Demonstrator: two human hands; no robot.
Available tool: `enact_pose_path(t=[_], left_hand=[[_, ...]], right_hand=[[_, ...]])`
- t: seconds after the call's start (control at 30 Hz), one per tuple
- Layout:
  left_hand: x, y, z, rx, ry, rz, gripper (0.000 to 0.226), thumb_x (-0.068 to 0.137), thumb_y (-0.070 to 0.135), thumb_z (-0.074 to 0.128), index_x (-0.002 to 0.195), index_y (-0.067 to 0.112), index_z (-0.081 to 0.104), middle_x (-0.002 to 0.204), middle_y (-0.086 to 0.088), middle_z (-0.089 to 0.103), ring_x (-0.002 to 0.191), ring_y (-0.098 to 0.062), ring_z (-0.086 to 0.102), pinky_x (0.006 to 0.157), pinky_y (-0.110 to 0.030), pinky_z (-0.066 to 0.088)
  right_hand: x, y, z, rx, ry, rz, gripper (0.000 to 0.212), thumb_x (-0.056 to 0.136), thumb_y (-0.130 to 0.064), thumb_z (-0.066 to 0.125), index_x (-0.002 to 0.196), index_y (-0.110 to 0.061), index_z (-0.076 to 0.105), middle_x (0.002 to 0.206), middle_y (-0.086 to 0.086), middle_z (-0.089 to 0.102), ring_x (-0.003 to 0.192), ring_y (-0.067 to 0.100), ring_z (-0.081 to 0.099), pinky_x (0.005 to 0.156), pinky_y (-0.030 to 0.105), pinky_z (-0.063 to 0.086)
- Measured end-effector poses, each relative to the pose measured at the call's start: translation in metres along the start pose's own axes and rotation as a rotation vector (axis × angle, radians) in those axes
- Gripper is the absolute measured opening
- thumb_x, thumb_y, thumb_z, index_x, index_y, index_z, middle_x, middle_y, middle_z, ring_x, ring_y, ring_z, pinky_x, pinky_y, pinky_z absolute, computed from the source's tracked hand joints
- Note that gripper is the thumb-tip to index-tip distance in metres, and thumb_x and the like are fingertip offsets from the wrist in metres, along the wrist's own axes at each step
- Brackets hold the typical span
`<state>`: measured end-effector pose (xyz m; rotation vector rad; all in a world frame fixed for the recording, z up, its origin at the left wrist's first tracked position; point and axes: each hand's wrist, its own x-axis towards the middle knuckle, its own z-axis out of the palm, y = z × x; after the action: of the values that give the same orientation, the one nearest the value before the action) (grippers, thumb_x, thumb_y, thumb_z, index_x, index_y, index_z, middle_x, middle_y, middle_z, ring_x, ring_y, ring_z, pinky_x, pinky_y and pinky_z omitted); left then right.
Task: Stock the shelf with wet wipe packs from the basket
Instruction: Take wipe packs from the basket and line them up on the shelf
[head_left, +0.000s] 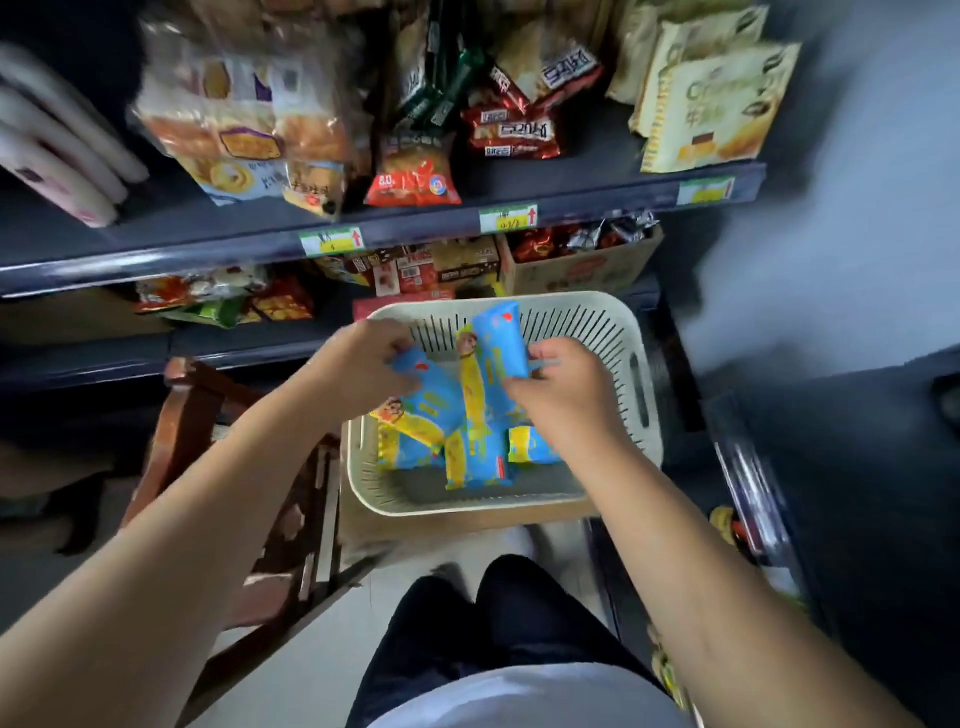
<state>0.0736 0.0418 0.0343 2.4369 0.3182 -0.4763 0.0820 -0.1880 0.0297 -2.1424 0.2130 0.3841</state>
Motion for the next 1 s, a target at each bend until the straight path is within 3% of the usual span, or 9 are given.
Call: enact_pose_path(t=[0.07, 0.13, 0.2, 0.27, 0.37, 0.43, 0.5, 0.67, 1.0], left_hand=[[-0.011, 0.023, -0.026, -0.180, 0.068, -0.013, 0.027, 0.079, 0.009, 0.086, 0.096, 0.016, 0.066, 0.087, -0.002, 0.068, 0.085, -0.024, 0.067, 0.079, -0.040, 0.055], [-0.023, 0.045, -0.048, -0.295, 0.119, 0.013, 0.028, 0.081, 0.007, 0.085, 0.092, 0.021, 0.063, 0.084, 0.002, 0.067, 0.078, -0.016, 0.064, 0.074, -0.037, 0.056], [-0.036, 0.065, -0.066, -0.396, 0.173, 0.078, 0.028, 0.082, 0.005, 0.084, 0.095, 0.021, 0.064, 0.080, 0.005, 0.065, 0.068, -0.005, 0.062, 0.060, -0.023, 0.052], [-0.047, 0.080, -0.079, -0.480, 0.212, 0.170, 0.026, 0.083, 0.003, 0.082, 0.101, 0.013, 0.066, 0.085, -0.001, 0.072, 0.068, 0.001, 0.069, 0.057, -0.014, 0.052], [-0.068, 0.097, -0.087, -0.580, 0.269, 0.278, 0.025, 0.082, 0.008, 0.085, 0.101, 0.012, 0.068, 0.097, -0.014, 0.076, 0.092, -0.029, 0.075, 0.079, -0.042, 0.062], [-0.080, 0.107, -0.087, -0.654, 0.278, 0.355, 0.023, 0.081, 0.012, 0.086, 0.096, 0.018, 0.070, 0.096, -0.011, 0.077, 0.091, -0.031, 0.075, 0.082, -0.049, 0.060], [-0.092, 0.119, -0.086, -0.706, 0.251, 0.421, 0.021, 0.081, 0.010, 0.085, 0.091, 0.022, 0.071, 0.091, -0.007, 0.077, 0.082, -0.021, 0.073, 0.077, -0.042, 0.060], [-0.121, 0.162, -0.075, -0.812, 0.084, 0.585, 0.017, 0.086, 0.002, 0.076, 0.101, 0.001, 0.067, 0.091, -0.011, 0.077, 0.075, -0.013, 0.071, 0.064, -0.021, 0.057], [-0.210, 0.309, -0.036, -0.920, -0.223, 0.939, 0.026, 0.081, 0.001, 0.074, 0.104, -0.002, 0.063, 0.090, -0.006, 0.080, 0.081, -0.016, 0.077, 0.072, -0.030, 0.064]], right_hand=[[-0.008, -0.018, -0.028, 0.060, 0.014, -0.050, 0.035, 0.073, -0.014, 0.073, 0.105, -0.028, 0.068, 0.086, -0.008, 0.075, 0.067, 0.003, 0.068, 0.058, 0.026, 0.055], [-0.019, -0.038, -0.055, 0.119, 0.084, -0.140, 0.035, 0.072, -0.015, 0.071, 0.104, -0.029, 0.070, 0.087, -0.010, 0.076, 0.075, 0.003, 0.071, 0.068, 0.032, 0.060], [-0.035, -0.058, -0.083, 0.149, 0.190, -0.244, 0.032, 0.074, -0.016, 0.072, 0.104, -0.028, 0.073, 0.093, -0.013, 0.077, 0.087, 0.004, 0.073, 0.081, 0.040, 0.060], [-0.055, -0.076, -0.107, 0.139, 0.285, -0.343, 0.029, 0.080, -0.010, 0.073, 0.104, -0.025, 0.075, 0.095, -0.015, 0.076, 0.091, 0.001, 0.072, 0.084, 0.035, 0.059], [-0.087, -0.093, -0.133, 0.090, 0.410, -0.464, 0.027, 0.085, -0.008, 0.073, 0.109, -0.021, 0.076, 0.096, -0.017, 0.074, 0.091, -0.001, 0.070, 0.082, 0.025, 0.057], [-0.107, -0.098, -0.148, 0.090, 0.480, -0.495, 0.027, 0.087, -0.008, 0.073, 0.110, -0.022, 0.077, 0.094, -0.018, 0.073, 0.089, -0.002, 0.069, 0.081, 0.022, 0.056], [-0.129, -0.100, -0.163, 0.108, 0.550, -0.508, 0.028, 0.087, -0.009, 0.072, 0.110, -0.023, 0.077, 0.095, -0.016, 0.074, 0.089, -0.002, 0.070, 0.080, 0.023, 0.057], [-0.192, -0.095, -0.199, 0.135, 0.677, -0.516, 0.029, 0.088, -0.012, 0.070, 0.110, -0.030, 0.076, 0.098, -0.015, 0.076, 0.088, 0.007, 0.071, 0.077, 0.034, 0.058], [-0.318, -0.050, -0.291, 0.342, 1.003, -0.558, 0.028, 0.091, 0.001, 0.069, 0.109, -0.020, 0.077, 0.102, -0.005, 0.078, 0.093, 0.010, 0.075, 0.080, 0.024, 0.058]])
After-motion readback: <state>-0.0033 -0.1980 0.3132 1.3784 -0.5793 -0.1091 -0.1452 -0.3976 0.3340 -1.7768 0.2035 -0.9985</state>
